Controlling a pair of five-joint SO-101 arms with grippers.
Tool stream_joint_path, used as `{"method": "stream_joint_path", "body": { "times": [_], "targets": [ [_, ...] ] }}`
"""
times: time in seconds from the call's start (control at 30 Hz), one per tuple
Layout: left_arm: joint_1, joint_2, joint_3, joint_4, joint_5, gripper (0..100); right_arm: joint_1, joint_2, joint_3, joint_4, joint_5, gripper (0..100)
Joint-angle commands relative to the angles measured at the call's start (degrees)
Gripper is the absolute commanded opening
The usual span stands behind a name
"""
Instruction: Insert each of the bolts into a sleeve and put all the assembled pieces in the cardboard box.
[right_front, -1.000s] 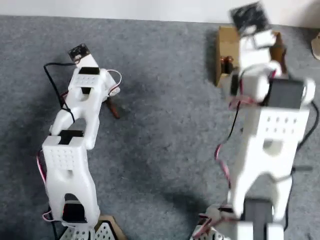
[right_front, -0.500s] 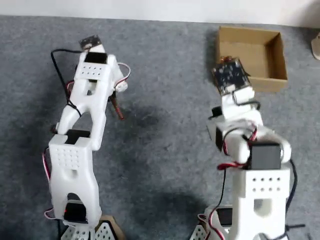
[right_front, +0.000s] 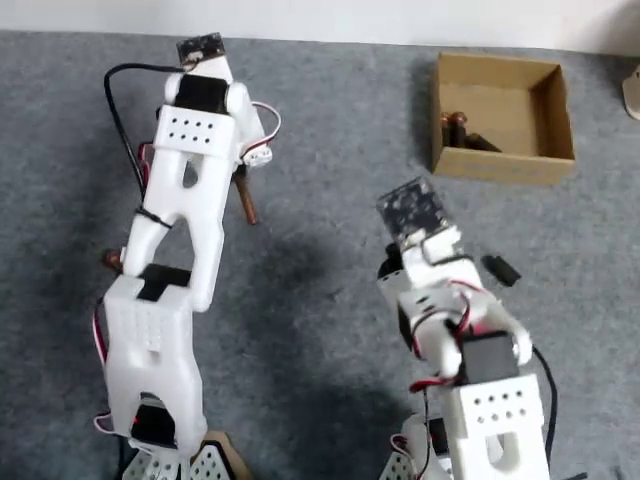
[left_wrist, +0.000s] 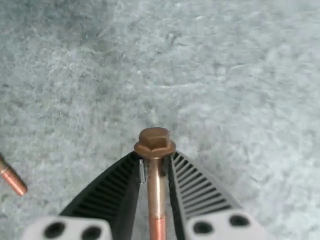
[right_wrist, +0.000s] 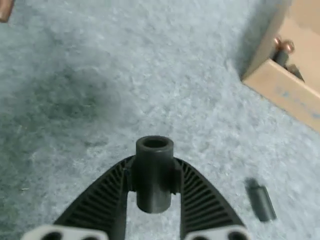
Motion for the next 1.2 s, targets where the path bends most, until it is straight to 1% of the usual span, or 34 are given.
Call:
{"method": "stream_joint_path", "body": {
  "times": [0.0, 0.13, 0.27, 0.33, 0.47, 0.57, 0.7, 0.8, 0.93, 1.1, 1.17],
  "targets": [
    [2.33, -9.89, 2.33, 0.44, -1.05, 0, -2.51, -6.46, 4.09, -5.05, -0.44, 0.5],
    [4.44, -16.66, 8.31, 0.35, -2.11, 0, -3.47, -11.30, 9.01, -7.25, -0.44, 0.5],
    [6.64, -23.52, 16.48, -4.31, -2.81, 0, -3.47, -14.81, 13.23, -9.63, -0.44, 0.5],
    [7.52, -27.30, 22.73, -8.44, -2.73, 0, -3.47, -17.01, 15.69, -11.38, -0.44, 0.5],
    [9.19, -35.82, 37.76, -20.48, -2.64, 0, -3.65, -23.34, 21.58, -14.55, -0.44, 0.5],
    [9.19, -41.54, 47.87, -29.89, -2.81, 0, -6.20, -29.14, 25.45, -14.99, -0.44, 0.5],
    [9.19, -46.37, 56.31, -38.42, -2.90, 1, -10.42, -37.41, 30.73, -15.16, -0.44, 0.5],
    [9.63, -47.78, 58.77, -40.79, -2.81, 1, -11.82, -39.34, 33.36, -15.25, -0.35, 0.5],
    [12.35, -48.84, 60.79, -40.79, -2.46, 1, -11.82, -38.99, 36.18, -18.07, -0.44, 0.5],
    [15.60, -52.00, 64.04, -41.14, -2.29, 1, -12.09, -38.99, 38.81, -18.77, -0.18, 0.5],
    [16.22, -53.85, 64.75, -41.14, 0.26, 1, -12.09, -38.99, 39.08, -18.77, -0.18, 0.5]
  ]
}}
